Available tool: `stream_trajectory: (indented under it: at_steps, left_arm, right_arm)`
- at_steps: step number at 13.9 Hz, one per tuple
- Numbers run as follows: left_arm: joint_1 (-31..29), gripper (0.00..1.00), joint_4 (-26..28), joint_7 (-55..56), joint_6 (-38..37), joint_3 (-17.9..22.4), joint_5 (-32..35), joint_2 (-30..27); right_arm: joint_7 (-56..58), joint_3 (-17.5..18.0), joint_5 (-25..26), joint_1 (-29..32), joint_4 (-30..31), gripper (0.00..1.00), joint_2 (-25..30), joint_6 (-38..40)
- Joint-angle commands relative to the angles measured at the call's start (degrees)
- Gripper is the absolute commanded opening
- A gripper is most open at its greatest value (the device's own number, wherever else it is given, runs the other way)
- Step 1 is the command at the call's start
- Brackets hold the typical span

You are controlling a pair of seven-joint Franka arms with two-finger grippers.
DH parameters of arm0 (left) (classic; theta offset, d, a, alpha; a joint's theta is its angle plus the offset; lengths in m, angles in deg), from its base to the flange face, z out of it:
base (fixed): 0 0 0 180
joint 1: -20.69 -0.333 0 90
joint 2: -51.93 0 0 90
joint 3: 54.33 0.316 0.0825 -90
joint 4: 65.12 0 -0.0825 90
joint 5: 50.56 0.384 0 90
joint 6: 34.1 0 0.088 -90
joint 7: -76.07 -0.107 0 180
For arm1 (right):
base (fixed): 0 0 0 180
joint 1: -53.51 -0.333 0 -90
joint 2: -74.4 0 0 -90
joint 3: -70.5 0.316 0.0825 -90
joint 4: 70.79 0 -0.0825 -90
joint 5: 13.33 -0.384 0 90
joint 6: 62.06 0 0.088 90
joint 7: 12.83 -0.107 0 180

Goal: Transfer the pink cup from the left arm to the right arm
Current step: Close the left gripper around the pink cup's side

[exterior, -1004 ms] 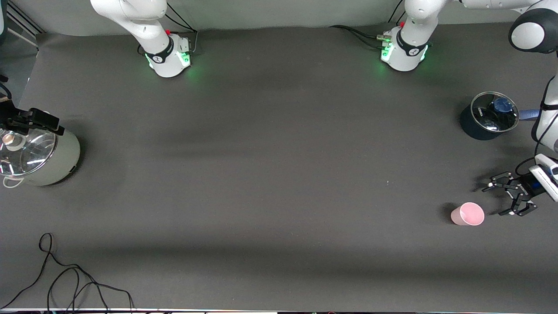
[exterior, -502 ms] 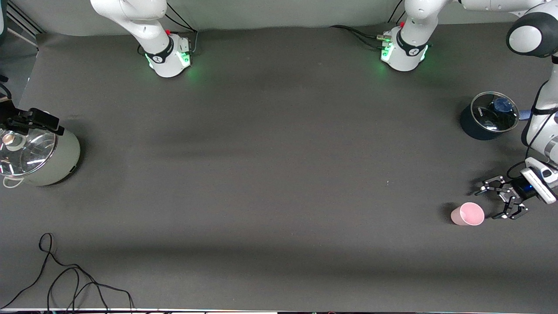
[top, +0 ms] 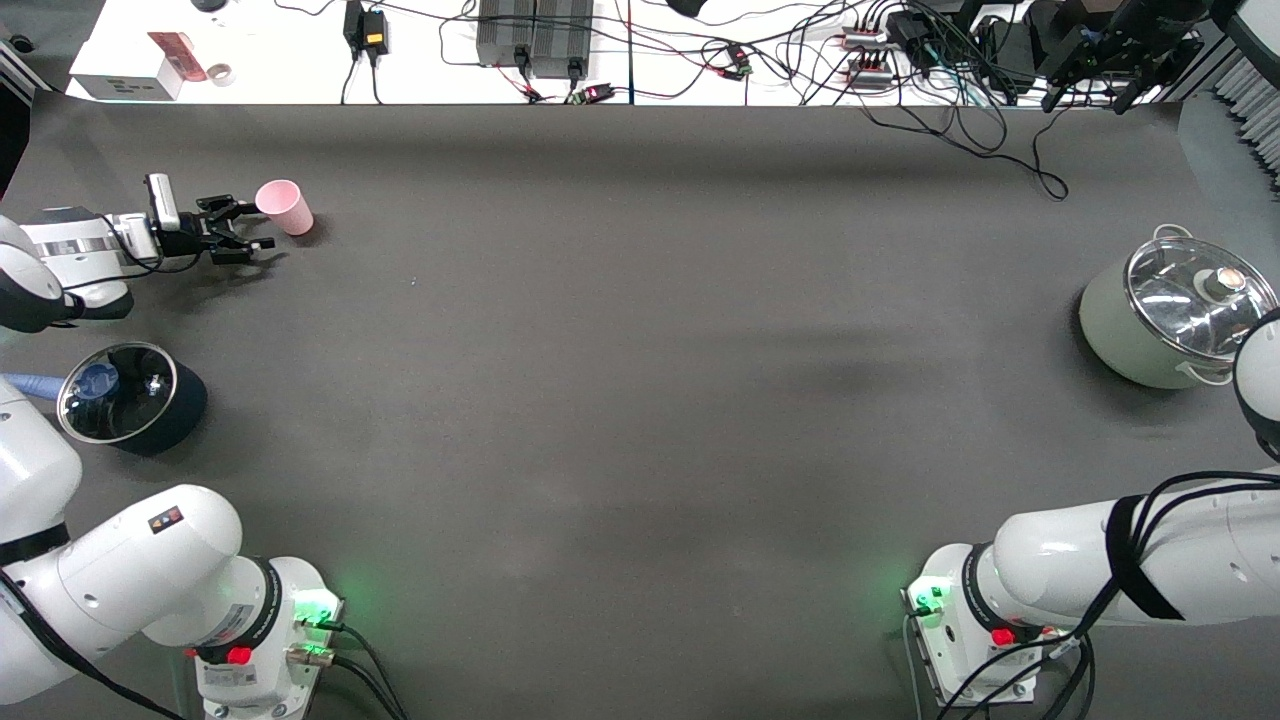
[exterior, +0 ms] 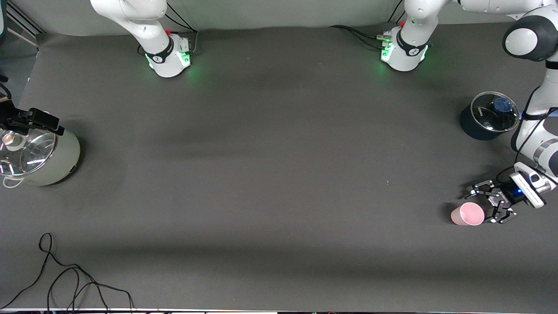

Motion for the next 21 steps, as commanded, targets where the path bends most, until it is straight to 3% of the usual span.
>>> stream_trajectory:
  at_steps: [1,12,13,18,19,21]
  left_arm:
    - [0.65,1.0,-0.12,-1.54,1.61,-0.79,-1.44,0.39]
    - [2.75,0.99,0.05,-1.72,3.02,-2.02,-3.91,1.62]
    - [2.76,0.96,0.05,-1.72,3.36,-2.02,-3.99,1.63]
    - [2.76,0.57,0.05,-1.63,3.37,-2.02,-4.08,1.63]
    - [2.76,0.53,0.05,-1.54,3.37,-2.02,-4.08,1.63]
    - [2.67,0.52,0.05,-1.28,3.28,-2.11,-4.08,1.36]
  right_arm:
    - [0.29,-0.42,-0.87,-0.35,-0.54,1.0,-0.1,0.65]
    - [0.29,-0.42,-0.87,-0.35,-0.54,1.0,-0.01,0.65]
    - [0.29,-0.42,-0.87,-0.35,-0.54,1.0,-0.01,0.74]
    - [0.29,-0.42,-0.87,-0.35,-0.54,1.0,-0.01,0.65]
    - [0.29,-0.42,-0.87,-0.35,-0.54,1.0,-0.01,0.74]
    - [0.29,-0.42,-0.87,-0.35,-0.54,1.0,-0.01,0.65]
